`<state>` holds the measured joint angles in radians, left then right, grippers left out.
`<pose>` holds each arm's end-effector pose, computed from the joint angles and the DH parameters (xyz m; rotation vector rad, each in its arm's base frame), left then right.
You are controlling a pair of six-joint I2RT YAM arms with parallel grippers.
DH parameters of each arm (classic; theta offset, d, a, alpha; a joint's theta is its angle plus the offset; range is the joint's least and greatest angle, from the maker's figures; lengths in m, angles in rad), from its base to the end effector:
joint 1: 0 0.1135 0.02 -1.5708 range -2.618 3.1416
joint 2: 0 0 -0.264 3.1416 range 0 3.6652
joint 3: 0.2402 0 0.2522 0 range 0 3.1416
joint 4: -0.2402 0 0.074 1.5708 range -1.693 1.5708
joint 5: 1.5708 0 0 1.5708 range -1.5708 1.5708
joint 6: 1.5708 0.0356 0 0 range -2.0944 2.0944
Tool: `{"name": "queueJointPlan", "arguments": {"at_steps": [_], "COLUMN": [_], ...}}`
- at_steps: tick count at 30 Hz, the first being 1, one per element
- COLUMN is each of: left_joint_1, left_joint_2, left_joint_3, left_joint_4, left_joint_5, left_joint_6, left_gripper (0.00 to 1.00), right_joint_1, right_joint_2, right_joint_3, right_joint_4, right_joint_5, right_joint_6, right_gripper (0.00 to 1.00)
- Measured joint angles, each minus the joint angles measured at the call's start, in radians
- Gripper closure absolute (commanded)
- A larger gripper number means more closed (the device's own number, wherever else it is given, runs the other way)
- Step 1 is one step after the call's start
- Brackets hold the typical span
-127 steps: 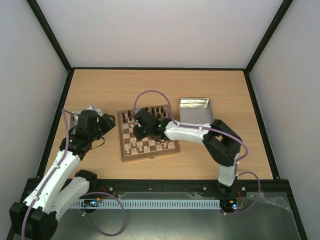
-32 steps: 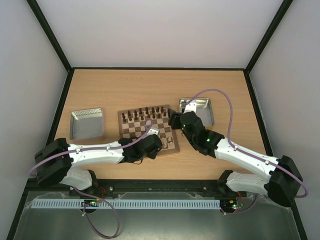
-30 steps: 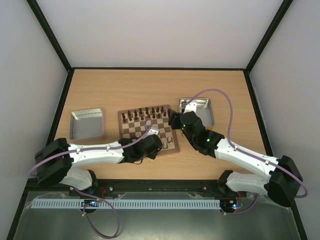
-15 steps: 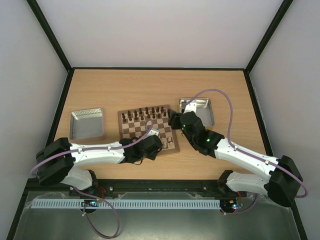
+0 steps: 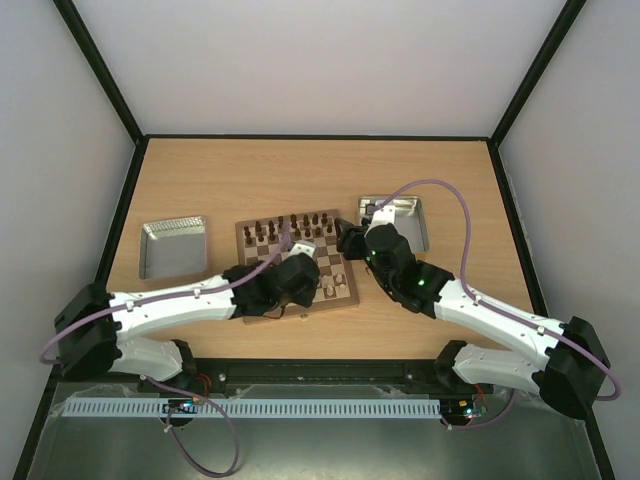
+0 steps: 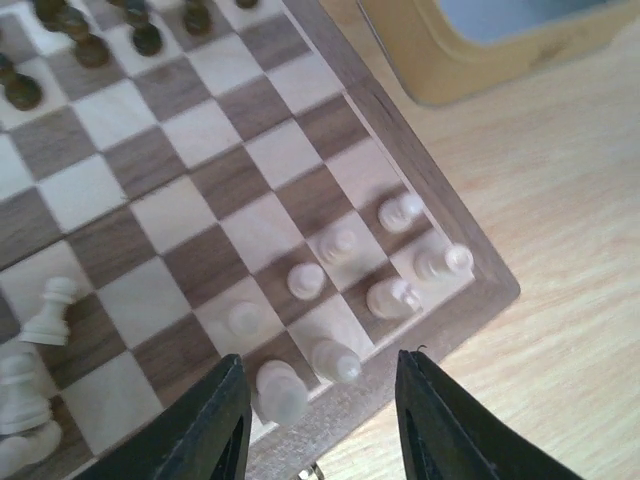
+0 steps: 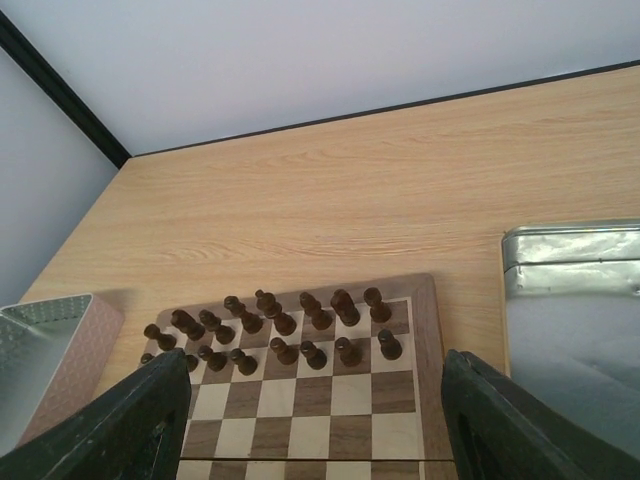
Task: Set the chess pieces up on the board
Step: Place the chess piece on the chessboard, then pick up the chess piece from the chessboard.
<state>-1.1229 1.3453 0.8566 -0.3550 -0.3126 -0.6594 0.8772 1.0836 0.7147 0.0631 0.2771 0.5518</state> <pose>0.1299 -0.2451 0.2282 0.4129 2.3789 -0.4745 0.1672 0.1858 0.2818 -0.1173 1.9255 0.7195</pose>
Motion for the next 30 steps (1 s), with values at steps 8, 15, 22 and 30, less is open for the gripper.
{"name": "queueJointPlan", "arguments": {"at_steps": [8,15,22,30], "left_joint_1": [0.221,0.377,0.400,0.423], "left_joint_2": [-0.057,-0.004,0.140,0.192], "left_joint_3": [0.004,0.003,0.014,0.032], "left_joint_4": [-0.059,-0.113,-0.171,-0.189], "left_joint_5": [0.099,0.214,0.268,0.269], "left_joint_6": [0.005,0.065,0.115,0.121], "left_gripper": [0.55,0.68,0.65,0.71], "right_joint_1": [0.000,0.000,0.000,0.000], "right_joint_2": [0.001,0.019,0.045,0.048], "right_joint_3": [0.000,0.000,0.000,0.000], "right_joint_4": [-0.002,-0.002,-0.002,-0.001], "right_joint_5": [-0.032,-0.061,-0.085,-0.096], "right_joint_6": [0.018,0.037,0.048,0.053], "right_gripper": [0.33,0.33,0.34,0.34]}}
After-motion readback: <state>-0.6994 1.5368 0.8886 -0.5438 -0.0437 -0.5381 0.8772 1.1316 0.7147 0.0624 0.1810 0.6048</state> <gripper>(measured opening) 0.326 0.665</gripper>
